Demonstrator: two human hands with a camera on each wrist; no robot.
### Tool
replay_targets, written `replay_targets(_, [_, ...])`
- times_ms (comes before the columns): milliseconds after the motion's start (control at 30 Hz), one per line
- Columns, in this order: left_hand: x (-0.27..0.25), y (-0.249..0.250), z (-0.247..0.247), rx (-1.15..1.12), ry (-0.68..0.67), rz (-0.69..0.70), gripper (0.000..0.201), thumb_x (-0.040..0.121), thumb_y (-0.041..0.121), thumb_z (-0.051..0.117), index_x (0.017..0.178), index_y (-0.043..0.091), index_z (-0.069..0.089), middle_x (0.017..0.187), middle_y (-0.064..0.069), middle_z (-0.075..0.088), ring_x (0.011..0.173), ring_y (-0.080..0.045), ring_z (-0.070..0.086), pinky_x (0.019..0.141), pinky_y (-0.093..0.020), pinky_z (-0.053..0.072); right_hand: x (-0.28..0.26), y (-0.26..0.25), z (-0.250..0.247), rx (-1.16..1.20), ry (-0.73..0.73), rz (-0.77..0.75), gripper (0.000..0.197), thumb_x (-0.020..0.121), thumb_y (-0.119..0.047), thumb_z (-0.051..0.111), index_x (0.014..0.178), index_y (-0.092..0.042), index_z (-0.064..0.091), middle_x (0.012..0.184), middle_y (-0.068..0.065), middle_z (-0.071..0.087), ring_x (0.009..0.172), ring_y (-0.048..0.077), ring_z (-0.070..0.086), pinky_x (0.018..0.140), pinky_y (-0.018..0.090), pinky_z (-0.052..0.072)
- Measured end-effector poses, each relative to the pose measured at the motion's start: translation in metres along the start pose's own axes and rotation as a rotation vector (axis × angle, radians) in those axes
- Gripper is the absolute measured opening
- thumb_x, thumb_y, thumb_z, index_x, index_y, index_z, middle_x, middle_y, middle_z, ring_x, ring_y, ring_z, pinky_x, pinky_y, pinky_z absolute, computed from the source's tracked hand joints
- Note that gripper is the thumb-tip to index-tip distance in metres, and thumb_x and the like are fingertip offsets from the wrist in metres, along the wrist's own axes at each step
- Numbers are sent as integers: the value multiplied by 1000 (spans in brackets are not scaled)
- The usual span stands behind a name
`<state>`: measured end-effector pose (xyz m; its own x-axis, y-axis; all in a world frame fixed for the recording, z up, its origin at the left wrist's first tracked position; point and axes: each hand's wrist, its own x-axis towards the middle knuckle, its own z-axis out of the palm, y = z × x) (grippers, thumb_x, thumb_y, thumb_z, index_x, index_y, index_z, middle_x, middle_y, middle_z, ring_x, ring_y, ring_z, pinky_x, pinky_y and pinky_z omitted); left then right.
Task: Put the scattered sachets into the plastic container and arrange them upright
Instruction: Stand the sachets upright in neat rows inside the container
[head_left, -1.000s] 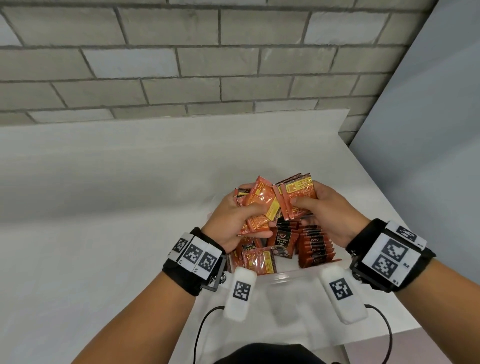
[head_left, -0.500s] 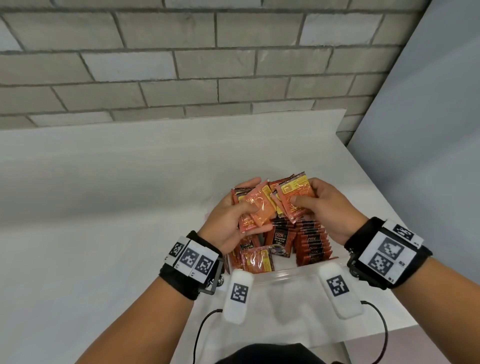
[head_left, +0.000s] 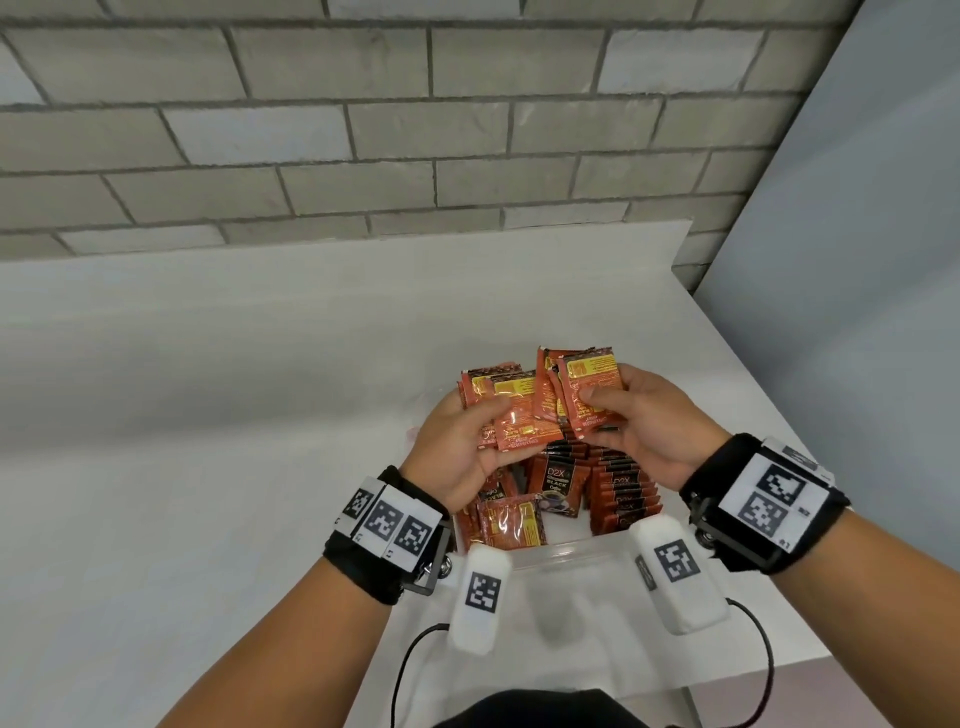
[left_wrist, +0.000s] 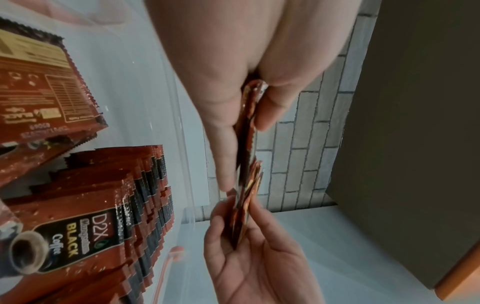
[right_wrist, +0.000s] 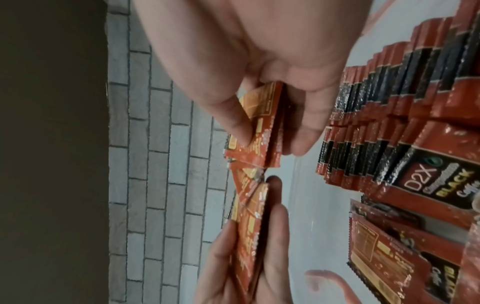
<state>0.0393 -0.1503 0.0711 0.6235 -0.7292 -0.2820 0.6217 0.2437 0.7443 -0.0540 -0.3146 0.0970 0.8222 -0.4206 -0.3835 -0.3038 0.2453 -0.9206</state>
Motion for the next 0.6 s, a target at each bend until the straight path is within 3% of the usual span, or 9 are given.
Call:
replay_targets(133, [0,-3,0,163,-11,51,22,88,2,58,109,7,60,99,-8,73,94,-22,70,73,-35,59,-2,-2,2,-21,-78,19,24,93,-3,53,114,-9,61,106,9,70,95,21,67,83,35,55])
replay_targets(233, [1,-4,3,202,27,66,22,90,9,59,111,6,62,101,-8,73,95,-21,70,75,-35,58,-5,0,9,-97,-107,22,23,91,-4,56,111,-16,61,103,5,71,93,20,68,77,31,57])
replay_targets(367, [1,2,4,26,64,-4,16,97,10,45,105,5,59,99,-14,72,92,-27,69,81,-42,58,-6,-4,11,-109,-80,-32,20,92,-5,55,109,-15,60,99,3,71,88,16,68,75,29,57])
replay_targets(500, [-2,0,2,191,13,51,14,95,4,51,102,9,62,96,-7,73,90,-20,70,76,-33,59,-8,-7,12,-40,-120,-24,25,92,-4,55,115,-13,58,103,4,71,90,17,69,75,30,58])
replay_targets(600, [-3,-1,3,212,29,83,18,96,13,53,111,5,58,102,-9,72,94,-22,69,78,-35,58,-9,-6,17,-58,-125,-15,31,90,-3,58,120,-11,54,109,9,69,93,21,69,75,32,58])
